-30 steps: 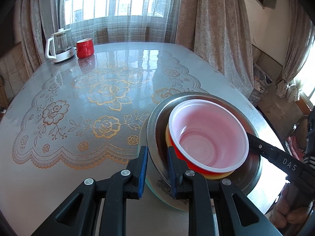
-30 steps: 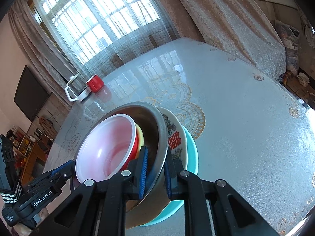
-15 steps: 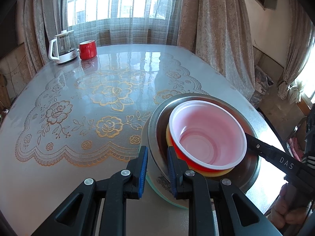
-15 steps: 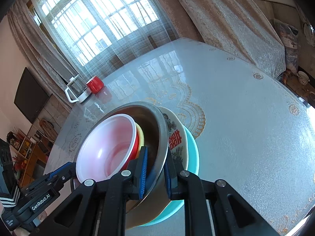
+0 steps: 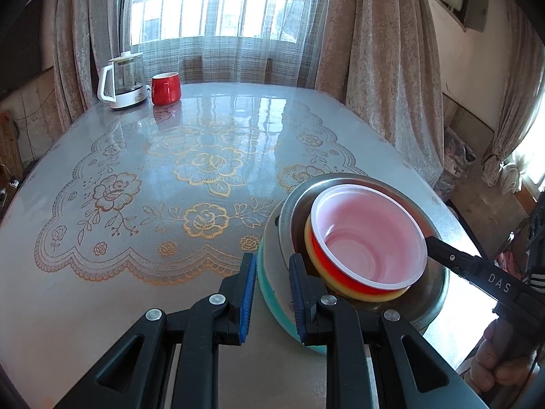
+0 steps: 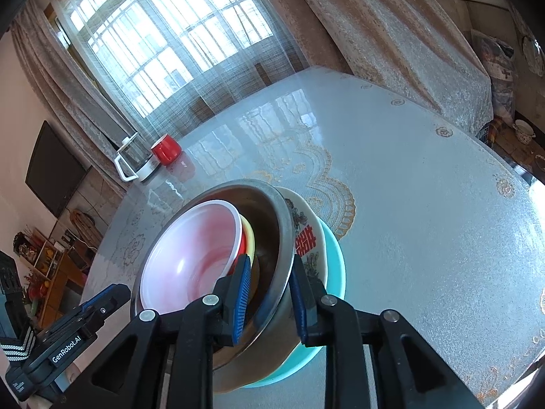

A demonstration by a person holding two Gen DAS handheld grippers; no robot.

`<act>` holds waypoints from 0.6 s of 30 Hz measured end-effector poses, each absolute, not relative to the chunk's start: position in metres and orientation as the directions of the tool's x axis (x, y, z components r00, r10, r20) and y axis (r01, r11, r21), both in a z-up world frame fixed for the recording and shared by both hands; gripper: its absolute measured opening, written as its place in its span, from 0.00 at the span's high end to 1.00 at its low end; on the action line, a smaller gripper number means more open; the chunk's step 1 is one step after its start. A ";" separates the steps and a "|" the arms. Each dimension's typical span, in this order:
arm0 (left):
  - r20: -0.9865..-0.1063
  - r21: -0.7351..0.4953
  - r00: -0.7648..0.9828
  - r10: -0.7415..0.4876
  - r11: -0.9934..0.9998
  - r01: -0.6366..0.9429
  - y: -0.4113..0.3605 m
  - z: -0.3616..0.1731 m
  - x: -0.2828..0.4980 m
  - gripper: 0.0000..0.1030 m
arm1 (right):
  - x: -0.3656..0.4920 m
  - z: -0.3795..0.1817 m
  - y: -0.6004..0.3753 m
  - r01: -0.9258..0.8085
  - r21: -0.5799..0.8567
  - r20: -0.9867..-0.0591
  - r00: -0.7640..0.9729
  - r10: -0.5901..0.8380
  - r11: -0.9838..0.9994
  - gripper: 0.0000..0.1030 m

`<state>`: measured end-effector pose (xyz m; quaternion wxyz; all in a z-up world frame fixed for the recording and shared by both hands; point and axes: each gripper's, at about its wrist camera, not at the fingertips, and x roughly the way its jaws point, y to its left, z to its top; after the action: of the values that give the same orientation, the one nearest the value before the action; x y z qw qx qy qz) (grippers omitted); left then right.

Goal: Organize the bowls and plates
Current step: 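Lower the steel basin onto the rose-pattern plate stack, then open both grippers and release the steel basin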

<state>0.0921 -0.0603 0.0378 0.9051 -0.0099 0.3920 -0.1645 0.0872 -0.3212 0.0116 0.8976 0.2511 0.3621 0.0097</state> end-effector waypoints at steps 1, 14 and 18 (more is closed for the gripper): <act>-0.705 -0.147 0.641 -0.303 0.947 0.285 -0.058 0.038 0.091 0.80 | 0.087 0.012 -0.321 0.163 0.457 -0.645 0.738 0.199 0.874 0.75; -0.700 -0.101 0.671 -0.244 0.964 0.245 -0.044 0.037 0.073 0.80 | 0.072 0.024 -0.315 0.187 0.391 -0.639 0.760 0.119 0.901 0.68; -0.696 -0.079 0.688 -0.205 0.974 0.210 -0.039 0.036 0.064 0.78 | 0.063 0.032 -0.309 0.204 0.336 -0.630 0.775 0.058 0.919 0.66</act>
<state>0.0643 -0.0391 0.0364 0.9186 0.0035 0.3786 -0.1130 0.0626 -0.3086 0.0317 0.9212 0.1967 0.3333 -0.0398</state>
